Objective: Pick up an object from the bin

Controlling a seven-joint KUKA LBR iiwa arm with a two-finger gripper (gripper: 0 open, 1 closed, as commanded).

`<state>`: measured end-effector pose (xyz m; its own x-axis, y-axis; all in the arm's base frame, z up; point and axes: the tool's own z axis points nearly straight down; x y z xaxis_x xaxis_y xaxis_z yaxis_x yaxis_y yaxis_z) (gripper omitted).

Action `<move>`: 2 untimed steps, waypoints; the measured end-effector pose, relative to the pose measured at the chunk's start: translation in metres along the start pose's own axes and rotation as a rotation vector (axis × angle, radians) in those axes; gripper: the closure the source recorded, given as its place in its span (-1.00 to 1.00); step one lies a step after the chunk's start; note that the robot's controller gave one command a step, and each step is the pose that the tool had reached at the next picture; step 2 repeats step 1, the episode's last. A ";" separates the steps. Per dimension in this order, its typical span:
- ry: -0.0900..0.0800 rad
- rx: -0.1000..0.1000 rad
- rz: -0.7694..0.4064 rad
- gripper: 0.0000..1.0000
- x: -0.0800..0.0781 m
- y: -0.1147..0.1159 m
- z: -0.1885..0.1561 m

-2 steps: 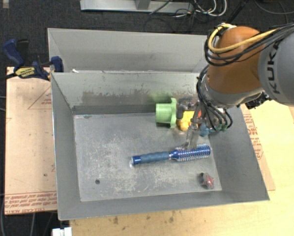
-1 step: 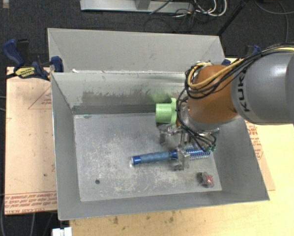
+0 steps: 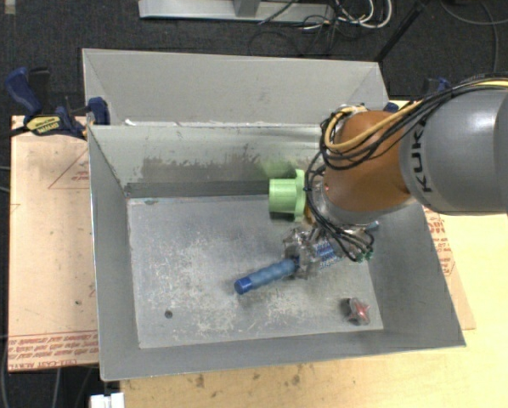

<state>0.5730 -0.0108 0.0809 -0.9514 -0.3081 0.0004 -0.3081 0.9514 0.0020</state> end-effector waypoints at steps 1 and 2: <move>-0.012 0.005 0.044 1.00 -0.027 -0.021 -0.143; -0.012 0.005 0.044 1.00 -0.027 -0.021 -0.143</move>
Offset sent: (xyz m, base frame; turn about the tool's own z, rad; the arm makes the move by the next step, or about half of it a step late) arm 0.0294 -0.0127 0.1385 0.0417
